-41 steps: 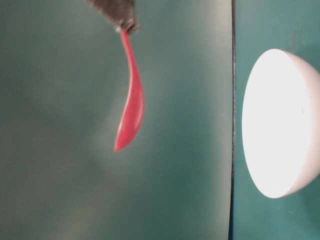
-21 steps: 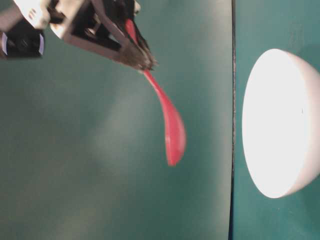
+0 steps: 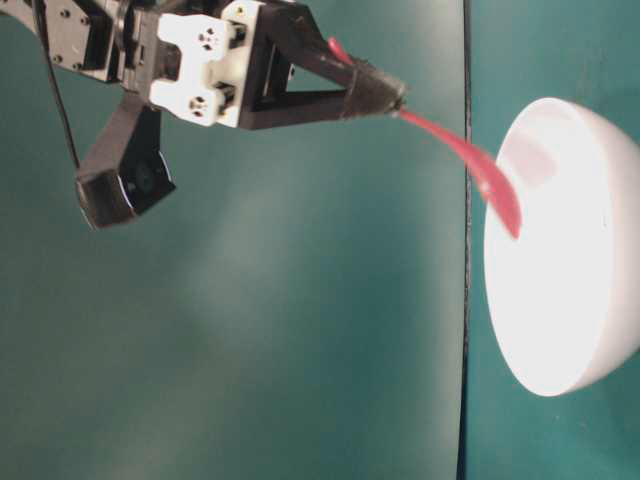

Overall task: Grip the spoon and scoop the red block from the bowl with right arm.
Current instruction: 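Lift the spoon and carry it over the white bowl, then lower the spoon into the bowl and push it under the red cube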

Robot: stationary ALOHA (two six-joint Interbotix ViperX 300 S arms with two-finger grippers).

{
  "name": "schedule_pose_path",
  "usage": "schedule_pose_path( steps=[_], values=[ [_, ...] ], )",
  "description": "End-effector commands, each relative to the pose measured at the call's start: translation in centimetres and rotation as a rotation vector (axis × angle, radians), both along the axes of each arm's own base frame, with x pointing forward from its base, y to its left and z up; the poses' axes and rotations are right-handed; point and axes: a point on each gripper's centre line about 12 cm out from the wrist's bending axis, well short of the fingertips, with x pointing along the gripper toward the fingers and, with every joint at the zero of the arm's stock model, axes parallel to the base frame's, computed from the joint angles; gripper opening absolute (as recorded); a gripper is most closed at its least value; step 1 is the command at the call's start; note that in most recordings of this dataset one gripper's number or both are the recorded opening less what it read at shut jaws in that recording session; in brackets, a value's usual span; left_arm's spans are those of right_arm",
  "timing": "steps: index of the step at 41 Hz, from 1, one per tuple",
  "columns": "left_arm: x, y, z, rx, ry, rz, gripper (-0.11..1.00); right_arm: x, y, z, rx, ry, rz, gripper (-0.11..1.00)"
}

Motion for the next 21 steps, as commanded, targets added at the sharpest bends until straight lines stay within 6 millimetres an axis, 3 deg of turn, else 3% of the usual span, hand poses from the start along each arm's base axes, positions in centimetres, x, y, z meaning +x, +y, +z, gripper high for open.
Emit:
schedule_pose_path(
  steps=[1, 9, 21],
  values=[
    [0.2, 0.0, 1.2, 0.001, -0.031, 0.001, 0.0, 0.7, 0.8, 1.5, -0.026, -0.022, 0.04, 0.23],
    [0.2, 0.0, 1.2, 0.003, -0.032, 0.001, 0.0, 1.2, 2.2, 0.4, -0.023, 0.014, 0.075, 0.23],
    [0.2, 0.0, 1.2, 0.001, -0.031, 0.001, 0.0, 1.3, 2.3, -0.5, -0.015, 0.049, 0.076, 0.23]
  ],
)
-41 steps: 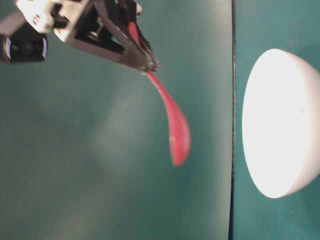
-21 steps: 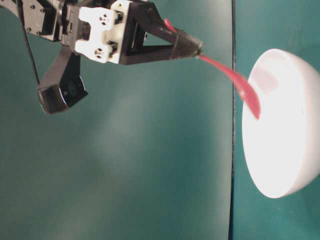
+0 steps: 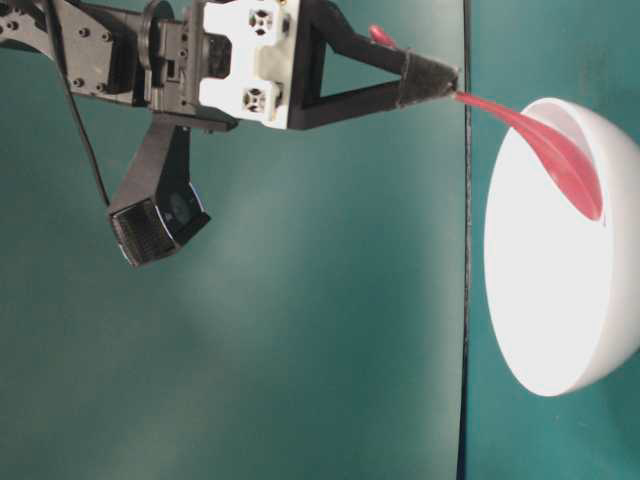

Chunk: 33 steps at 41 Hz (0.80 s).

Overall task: Grip the spoon and scoop the red block from the bowl with right arm.
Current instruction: 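Lower the spoon into the bowl and push it under the red cube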

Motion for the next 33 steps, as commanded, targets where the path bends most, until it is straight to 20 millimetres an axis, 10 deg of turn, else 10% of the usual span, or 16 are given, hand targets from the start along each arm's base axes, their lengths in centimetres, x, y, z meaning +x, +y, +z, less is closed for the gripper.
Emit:
schedule_pose_path(
  steps=[1, 33],
  values=[
    [0.2, 0.0, 1.2, 0.003, -0.032, 0.001, 0.0, 0.4, -0.1, 1.4, -0.004, -0.03, 0.002, 0.23],
    [0.0, 0.0, 1.2, 0.006, -0.015, 0.001, 0.0, 2.8, -0.8, -0.7, -0.046, 0.011, 0.018, 0.23]
  ],
)
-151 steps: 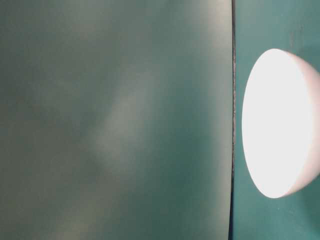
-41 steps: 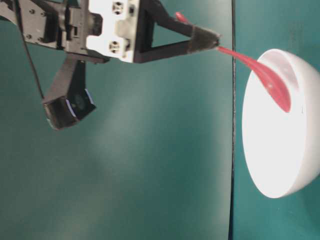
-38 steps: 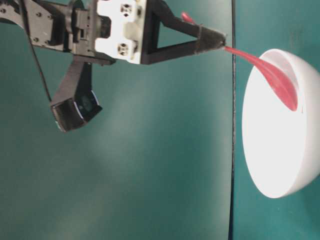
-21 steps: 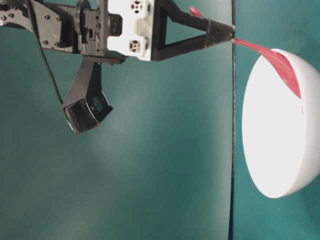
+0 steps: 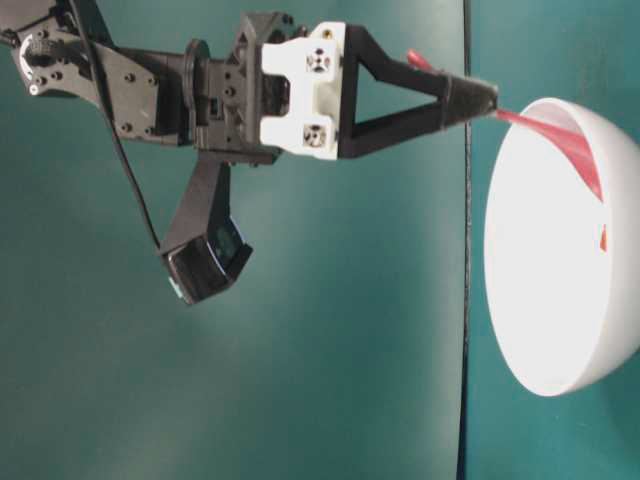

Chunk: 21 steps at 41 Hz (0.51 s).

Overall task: Grip the spoon and scoop the red block from the bowl with right arm.
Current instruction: 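Lower the spoon into the bowl and push it under the red cube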

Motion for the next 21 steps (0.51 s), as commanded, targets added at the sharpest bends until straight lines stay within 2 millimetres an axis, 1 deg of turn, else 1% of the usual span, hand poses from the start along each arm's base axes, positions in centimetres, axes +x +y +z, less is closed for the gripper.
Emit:
schedule_pose_path(
  steps=[1, 9, 21],
  values=[
    [0.1, 0.0, 1.3, 0.005, -0.034, 0.001, 0.0, 0.9, -0.2, 1.4, -0.015, -0.059, -0.001, 0.23],
    [0.1, 0.0, 1.3, 0.003, -0.025, 0.001, 0.0, 2.0, -0.4, 1.6, -0.028, -0.123, -0.014, 0.23],
    [0.0, 0.0, 1.2, 0.005, -0.017, 0.001, 0.0, 2.6, -0.4, 1.7, -0.041, -0.182, -0.02, 0.23]
  ],
)
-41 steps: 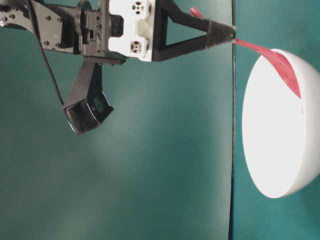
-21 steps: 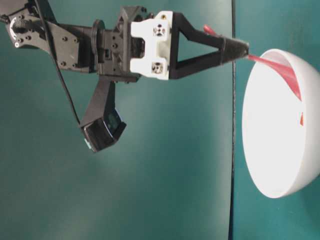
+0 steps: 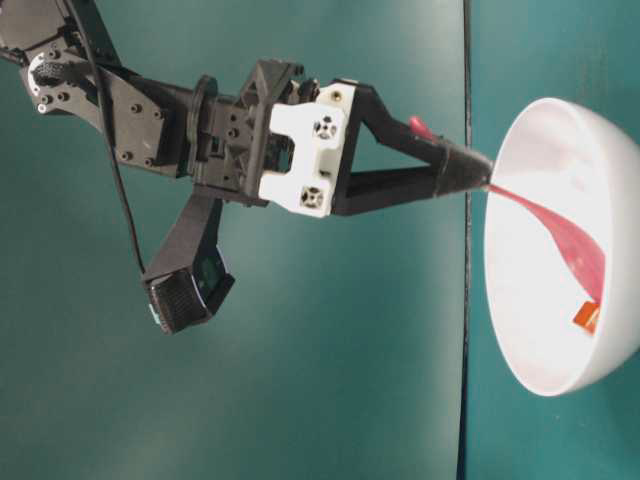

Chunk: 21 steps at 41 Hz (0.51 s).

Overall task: Grip the spoon and scoop the red block from the bowl with right arm.
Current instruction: 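Lower the spoon into the bowl and push it under the red cube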

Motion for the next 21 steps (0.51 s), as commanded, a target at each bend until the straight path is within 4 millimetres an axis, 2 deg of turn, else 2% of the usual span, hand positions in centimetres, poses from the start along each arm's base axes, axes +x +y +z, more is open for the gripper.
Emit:
schedule_pose_path(
  steps=[1, 21],
  values=[
    [0.24, 0.03, 1.31, 0.005, -0.032, 0.001, 0.0, 0.72, 0.11, 1.69, -0.012, -0.067, 0.001, 0.23],
    [0.24, 0.03, 1.31, 0.003, -0.032, 0.001, 0.0, 1.32, 0.3, 1.59, -0.025, -0.13, -0.005, 0.23]
  ],
)
